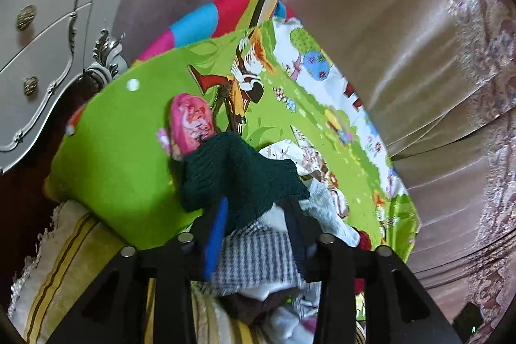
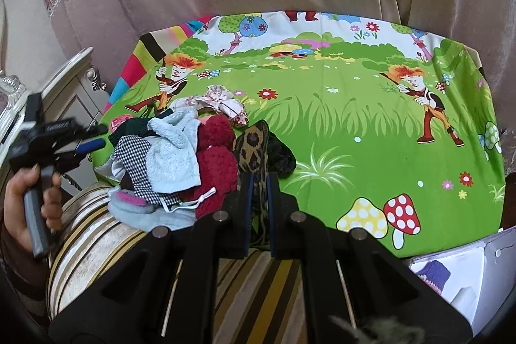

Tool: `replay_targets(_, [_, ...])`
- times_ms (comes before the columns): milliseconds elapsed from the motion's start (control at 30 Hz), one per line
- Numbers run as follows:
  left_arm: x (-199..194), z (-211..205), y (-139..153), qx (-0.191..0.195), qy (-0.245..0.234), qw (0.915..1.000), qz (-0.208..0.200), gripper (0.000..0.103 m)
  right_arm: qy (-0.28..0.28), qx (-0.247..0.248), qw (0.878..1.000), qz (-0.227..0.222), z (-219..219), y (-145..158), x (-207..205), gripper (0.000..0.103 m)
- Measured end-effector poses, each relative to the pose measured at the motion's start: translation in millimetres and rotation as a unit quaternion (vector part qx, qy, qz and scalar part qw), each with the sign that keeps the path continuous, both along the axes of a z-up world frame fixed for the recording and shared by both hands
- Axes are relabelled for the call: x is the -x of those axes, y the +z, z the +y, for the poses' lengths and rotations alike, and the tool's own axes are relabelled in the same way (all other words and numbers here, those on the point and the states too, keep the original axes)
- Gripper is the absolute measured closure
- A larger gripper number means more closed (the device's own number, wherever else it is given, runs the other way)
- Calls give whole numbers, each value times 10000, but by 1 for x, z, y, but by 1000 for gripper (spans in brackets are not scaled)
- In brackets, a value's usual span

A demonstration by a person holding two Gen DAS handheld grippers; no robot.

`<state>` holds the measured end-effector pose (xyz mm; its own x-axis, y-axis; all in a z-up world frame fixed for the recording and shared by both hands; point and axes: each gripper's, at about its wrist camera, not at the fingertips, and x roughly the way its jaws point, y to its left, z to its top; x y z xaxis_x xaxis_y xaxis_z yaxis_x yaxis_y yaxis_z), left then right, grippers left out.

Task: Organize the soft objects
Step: 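Lift the held green knit and leopard-print item off the bed, then carry green knit and leopard item over the box and open both tools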

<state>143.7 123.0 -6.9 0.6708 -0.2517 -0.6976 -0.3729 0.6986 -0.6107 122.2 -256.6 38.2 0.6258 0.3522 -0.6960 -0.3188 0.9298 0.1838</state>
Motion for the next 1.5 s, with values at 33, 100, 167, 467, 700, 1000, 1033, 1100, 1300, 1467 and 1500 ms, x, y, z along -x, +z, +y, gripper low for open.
replay_targets(33, [-6, -1, -3, -17, -40, 9999, 125, 61, -13, 25, 10000, -22, -1, 1, 2, 92])
replay_targets(100, [-22, -4, -8, 0, -125, 9995, 294, 61, -38, 36, 10000, -44, -3, 3, 6, 92])
replay_targets(167, [-36, -8, -15, -266, -185, 9979, 564, 62, -66, 31, 10000, -60, -7, 5, 9, 92])
replay_targets(467, [-26, -9, 3, -707, -15, 9971, 283, 92, -230, -37, 9997, -90, -27, 8, 24, 92])
replay_targets(700, [-4, -7, 41, -752, 175, 9966, -296, 92, -334, -100, 9993, -139, -41, 11, 35, 92])
replay_targets(1000, [16, -71, 77, -347, -613, 9936, -882, 92, -613, -128, 9978, -232, -75, 16, 57, 92])
replay_targets(1033, [19, -80, 79, -293, -729, 9926, -922, 92, -674, -133, 9973, -243, -82, 17, 61, 92])
replay_targets(1100, [24, -102, 83, -179, -1012, 9897, -1000, 92, -781, -141, 9965, -254, -93, 17, 66, 92])
replay_targets(1300, [34, -166, 90, 56, -1789, 9776, -1106, 92, -1206, -165, 9922, -274, -135, 18, 84, 92])
replay_targets(1467, [43, -225, 87, 246, -2486, 9619, -1109, 92, -1662, -139, 9855, -298, -174, 19, 99, 92])
replay_targets(1500, [45, -240, 85, 285, -2666, 9573, -1079, 92, -1729, -131, 9844, -297, -180, 19, 100, 92])
